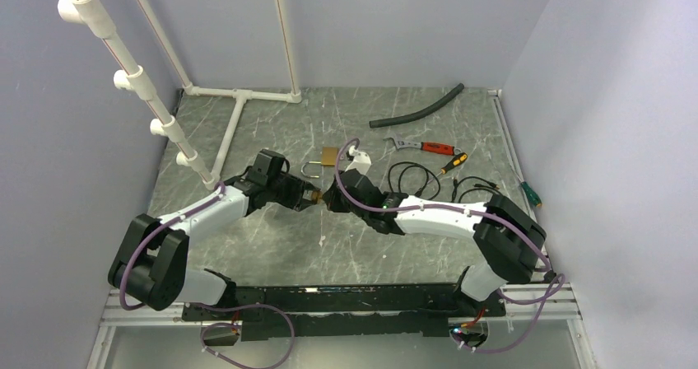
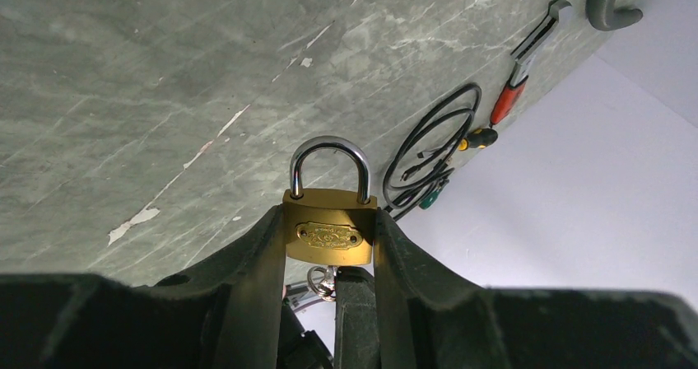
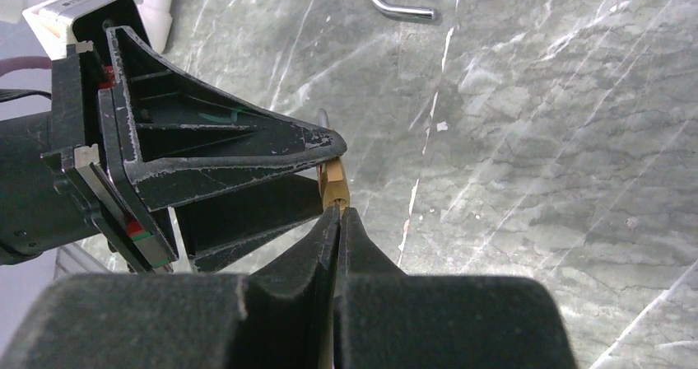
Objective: Unlock with the key
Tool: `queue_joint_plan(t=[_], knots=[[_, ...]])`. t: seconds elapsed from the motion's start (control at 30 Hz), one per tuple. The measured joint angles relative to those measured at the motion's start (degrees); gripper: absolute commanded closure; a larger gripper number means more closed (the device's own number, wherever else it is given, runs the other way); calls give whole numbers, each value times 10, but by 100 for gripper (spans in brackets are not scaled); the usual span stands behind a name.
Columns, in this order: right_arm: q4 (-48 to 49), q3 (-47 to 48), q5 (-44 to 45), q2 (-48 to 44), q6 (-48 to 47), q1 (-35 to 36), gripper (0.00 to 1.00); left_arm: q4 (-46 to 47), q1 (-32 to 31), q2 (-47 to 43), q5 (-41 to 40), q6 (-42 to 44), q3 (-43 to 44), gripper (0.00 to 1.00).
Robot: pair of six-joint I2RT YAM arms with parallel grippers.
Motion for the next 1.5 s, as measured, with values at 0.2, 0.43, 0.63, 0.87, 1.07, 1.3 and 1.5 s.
queue_joint_plan(t=[0.2,0.43,0.63,0.87,1.07,1.3,1.5], knots=[[3,0,49,3,13,17,100,-7,-3,0,-7,-12,4,100],[44,-9,94,6,16,32,100,-48,-12,-8,-42,-10,33,100],[115,-39,96,2,9,38,100,-102,-24,-25,-81,-7,59,100],[163,-56,99,0,-1,39,100,-105,-41,-41,-104,-7,62,100],[210,-81,106,-3,-10,43,99,-105,-45,-42,-106,-3,63,100],[220,-84,88,-10,-43,43,64,-112,-47,-65,-119,25,65,100],[206,-102,74,-65,-71,42,37,-139,-54,-90,-122,58,89,100]])
